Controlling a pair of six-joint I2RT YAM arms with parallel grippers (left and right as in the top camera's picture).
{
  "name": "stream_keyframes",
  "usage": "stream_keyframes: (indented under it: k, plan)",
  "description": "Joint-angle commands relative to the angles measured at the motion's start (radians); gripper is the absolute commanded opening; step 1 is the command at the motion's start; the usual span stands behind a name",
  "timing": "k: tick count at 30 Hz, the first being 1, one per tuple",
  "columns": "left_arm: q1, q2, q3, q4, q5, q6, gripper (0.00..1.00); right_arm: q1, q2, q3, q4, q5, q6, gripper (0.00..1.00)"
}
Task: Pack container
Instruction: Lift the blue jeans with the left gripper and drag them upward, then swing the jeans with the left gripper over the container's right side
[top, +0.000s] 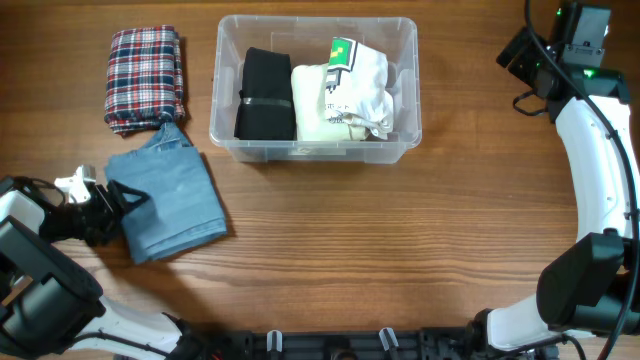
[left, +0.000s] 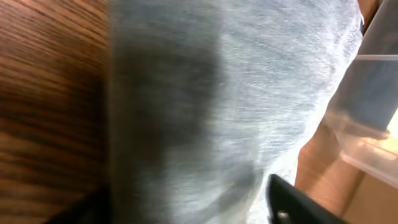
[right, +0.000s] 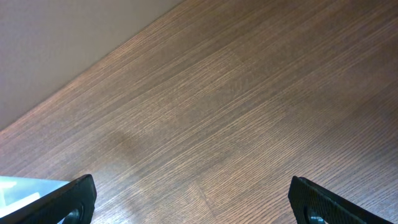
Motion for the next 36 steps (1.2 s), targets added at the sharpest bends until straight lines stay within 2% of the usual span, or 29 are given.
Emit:
stream_keyframes:
  k: [1, 4, 5, 6, 11, 20, 22, 31, 36]
  plan:
    - [-0.003, 0.014, -0.012, -0.002, 0.045, 0.001, 0.41, 0.001, 0.017, -0.007, 0.002, -0.009, 0.007, 1.00]
    - [-0.003, 0.014, -0.012, -0.002, 0.045, 0.001, 0.25, 0.001, 0.017, -0.007, 0.002, -0.009, 0.007, 1.00]
    - [-0.003, 0.014, -0.011, -0.002, 0.045, 0.001, 0.11, 0.001, 0.017, -0.007, 0.002, -0.009, 0.007, 1.00]
    - [-0.003, 0.014, -0.011, -0.002, 0.045, 0.001, 0.04, 0.001, 0.017, -0.007, 0.002, -0.009, 0.007, 1.00]
    - [-0.003, 0.014, -0.008, -0.003, 0.055, -0.028, 0.04, 0.001, 0.017, -0.007, 0.002, -0.009, 0.007, 1.00]
    - [-0.002, -0.031, 0.097, -0.069, 0.274, -0.053, 0.04, 0.001, 0.017, -0.007, 0.002, -0.009, 0.007, 1.00]
    - [-0.002, -0.074, 0.135, -0.071, 0.338, -0.102, 0.04, 0.001, 0.017, -0.007, 0.002, -0.009, 0.008, 1.00]
    - [-0.002, -0.317, 0.294, -0.067, 0.338, -0.249, 0.04, 0.001, 0.017, -0.007, 0.002, -0.009, 0.007, 1.00]
    - [-0.020, -0.512, 0.340, -0.056, 0.342, -0.342, 0.04, 0.001, 0.017, -0.007, 0.002, -0.009, 0.007, 1.00]
